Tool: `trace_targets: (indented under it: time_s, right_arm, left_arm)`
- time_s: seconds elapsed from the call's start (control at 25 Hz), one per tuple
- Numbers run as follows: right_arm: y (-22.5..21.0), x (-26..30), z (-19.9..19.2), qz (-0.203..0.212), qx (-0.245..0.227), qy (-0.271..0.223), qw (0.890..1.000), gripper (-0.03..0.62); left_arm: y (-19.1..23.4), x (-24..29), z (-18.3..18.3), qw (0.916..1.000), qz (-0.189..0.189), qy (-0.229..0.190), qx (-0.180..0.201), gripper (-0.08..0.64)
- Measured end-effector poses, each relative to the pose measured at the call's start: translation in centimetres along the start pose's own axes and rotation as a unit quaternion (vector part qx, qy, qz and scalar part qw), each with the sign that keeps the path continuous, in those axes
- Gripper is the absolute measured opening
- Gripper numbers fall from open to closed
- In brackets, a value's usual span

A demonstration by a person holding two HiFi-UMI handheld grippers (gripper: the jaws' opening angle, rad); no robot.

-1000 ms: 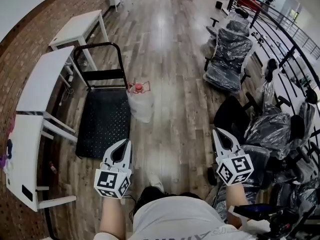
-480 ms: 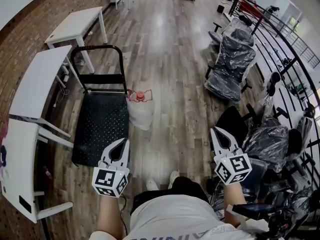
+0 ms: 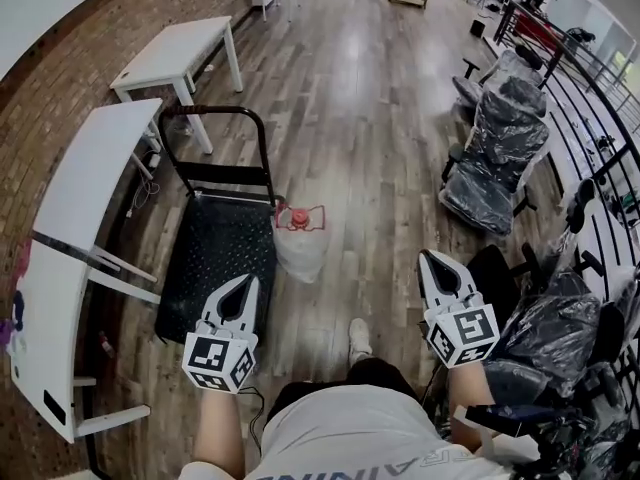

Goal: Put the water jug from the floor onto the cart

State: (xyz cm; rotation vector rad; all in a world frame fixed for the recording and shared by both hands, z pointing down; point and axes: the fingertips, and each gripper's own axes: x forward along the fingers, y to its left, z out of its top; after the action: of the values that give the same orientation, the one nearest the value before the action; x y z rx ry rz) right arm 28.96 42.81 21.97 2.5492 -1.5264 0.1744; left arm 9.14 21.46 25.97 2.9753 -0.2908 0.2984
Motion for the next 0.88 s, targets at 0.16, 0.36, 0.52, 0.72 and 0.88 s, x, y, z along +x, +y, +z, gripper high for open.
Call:
trace_targets:
  time_s: [0.16,0.36,0.52,0.72,0.88]
  right_arm:
    - [-3.3,5.4,0.7,0.038,-0.005,-0.007,0.999,0.003]
    - [-6.7,11.6,0.4,0.092,0.0,0.003,0.996,0.003]
    - [-6.7,16.6,0.2,0.142,0.007,0.003,0.99,0.003]
    - [-1.9,22.6,0.7,0.23,0.006,0.012,0.973,0.003]
    - [4.3,27.8,1.8,0.308,-0.011,0.013,0.951,0.003]
  left_arm:
    - [1.0,4.7,1.8,0.999,0.041,-0.009,-0.014,0.0]
    - [3.1,8.3,3.4,0.9931,0.113,-0.019,-0.026,0.0]
    - [5.0,8.0,2.9,0.9841,0.174,-0.01,-0.034,0.0]
    - [7.9,5.0,1.8,0.9659,0.253,0.005,-0.057,0.0]
    - [11.6,2.4,0.7,0.9456,0.314,-0.007,-0.082,0.0]
